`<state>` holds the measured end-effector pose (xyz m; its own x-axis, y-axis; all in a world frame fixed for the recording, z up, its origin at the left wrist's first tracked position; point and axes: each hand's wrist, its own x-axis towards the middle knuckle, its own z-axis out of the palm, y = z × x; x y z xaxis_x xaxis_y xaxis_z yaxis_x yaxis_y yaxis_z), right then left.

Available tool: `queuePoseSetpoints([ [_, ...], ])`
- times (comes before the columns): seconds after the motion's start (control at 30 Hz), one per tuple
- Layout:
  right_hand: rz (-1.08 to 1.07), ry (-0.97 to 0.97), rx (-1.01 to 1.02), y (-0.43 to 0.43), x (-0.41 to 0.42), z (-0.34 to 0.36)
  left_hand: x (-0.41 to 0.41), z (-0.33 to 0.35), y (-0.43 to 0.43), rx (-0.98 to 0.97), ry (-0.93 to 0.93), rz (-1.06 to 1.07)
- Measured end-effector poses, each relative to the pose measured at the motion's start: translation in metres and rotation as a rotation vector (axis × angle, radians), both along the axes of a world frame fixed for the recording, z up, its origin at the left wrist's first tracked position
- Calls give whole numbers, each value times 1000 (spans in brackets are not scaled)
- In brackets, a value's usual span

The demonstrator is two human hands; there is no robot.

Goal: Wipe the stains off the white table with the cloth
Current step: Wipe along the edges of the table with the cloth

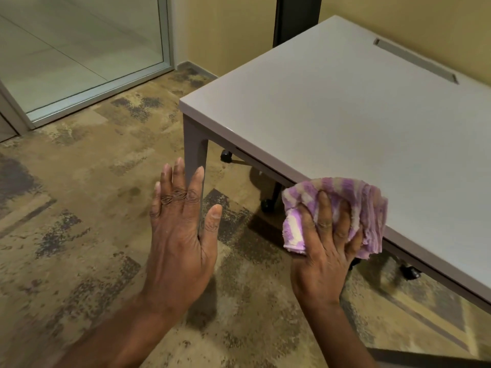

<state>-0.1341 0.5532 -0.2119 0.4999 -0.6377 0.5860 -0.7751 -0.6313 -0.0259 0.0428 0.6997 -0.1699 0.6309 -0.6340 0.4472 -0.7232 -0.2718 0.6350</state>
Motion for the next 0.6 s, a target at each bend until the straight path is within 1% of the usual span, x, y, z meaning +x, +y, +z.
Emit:
queuePoseSetpoints([
  [0.2, -134, -124, 28, 4, -45, -6, -16, 2, 2, 25, 19, -11],
  [0.37, -199, -281, 154, 17, -50, -1, -13, 13, 9, 54, 31, -13],
  [0.43, -175, -428, 239, 23, -38, 5, -9, 19, 12, 60, 46, -10],
  [0.6, -113, -948, 429, 47, 19, 22, 7, 32, 23, 72, 81, -18],
])
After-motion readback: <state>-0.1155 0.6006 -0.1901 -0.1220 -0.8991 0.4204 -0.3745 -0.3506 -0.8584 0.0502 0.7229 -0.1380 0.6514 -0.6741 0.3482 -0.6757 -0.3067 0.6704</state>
